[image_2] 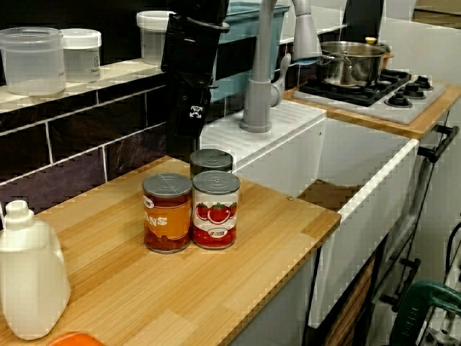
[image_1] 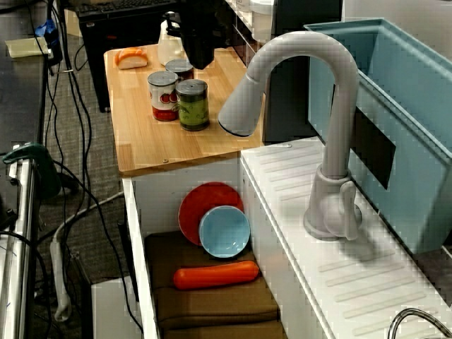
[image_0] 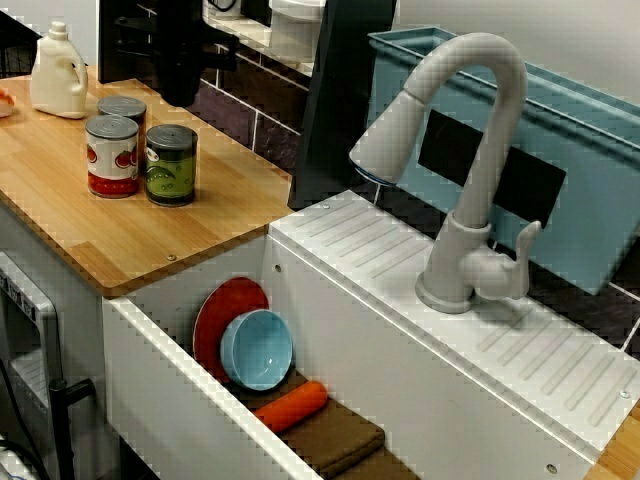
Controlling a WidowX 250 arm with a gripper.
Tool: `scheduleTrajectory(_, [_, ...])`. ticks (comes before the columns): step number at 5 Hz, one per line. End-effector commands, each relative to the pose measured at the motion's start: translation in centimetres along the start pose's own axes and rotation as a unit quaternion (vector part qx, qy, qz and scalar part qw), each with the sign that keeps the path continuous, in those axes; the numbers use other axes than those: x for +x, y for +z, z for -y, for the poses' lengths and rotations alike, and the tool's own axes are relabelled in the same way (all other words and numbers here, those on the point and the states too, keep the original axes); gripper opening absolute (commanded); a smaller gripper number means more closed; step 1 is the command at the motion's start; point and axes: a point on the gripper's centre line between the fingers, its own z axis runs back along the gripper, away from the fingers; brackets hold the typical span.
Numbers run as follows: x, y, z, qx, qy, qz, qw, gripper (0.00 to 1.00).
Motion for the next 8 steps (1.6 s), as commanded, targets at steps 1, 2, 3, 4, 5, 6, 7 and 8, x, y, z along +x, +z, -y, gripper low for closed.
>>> scheduleTrajectory(1, [1.7,1.3,-0.1,0.011,-0.023,0.011,0.9996,0.00])
scheduleTrajectory(2, [1.9,1.4,-1.4,0.008,-0.039,0.005,0.9992,0.00])
scheduleTrajectory(3, [1.9,1.4,-2.2,0.003,-0.042,0.008,0.9991,0.00])
scheduleTrajectory(4, [1.7,1.2,-2.4,0.004,-0.047,0.011,0.9988,0.00])
scheduleTrajectory(5, [1.5,0.8,-2.4,0.003,-0.047,0.017,0.9987,0.00])
scheduleTrajectory(6, [1.3,0.6,-1.9,0.003,-0.050,0.018,0.9986,0.00])
scheduleTrajectory(7, [1.4,0.2,-1.9,0.009,-0.050,0.017,0.9986,0.00])
scheduleTrajectory(8, [1.3,-0.2,-2.1,0.017,-0.052,0.018,0.9983,0.00])
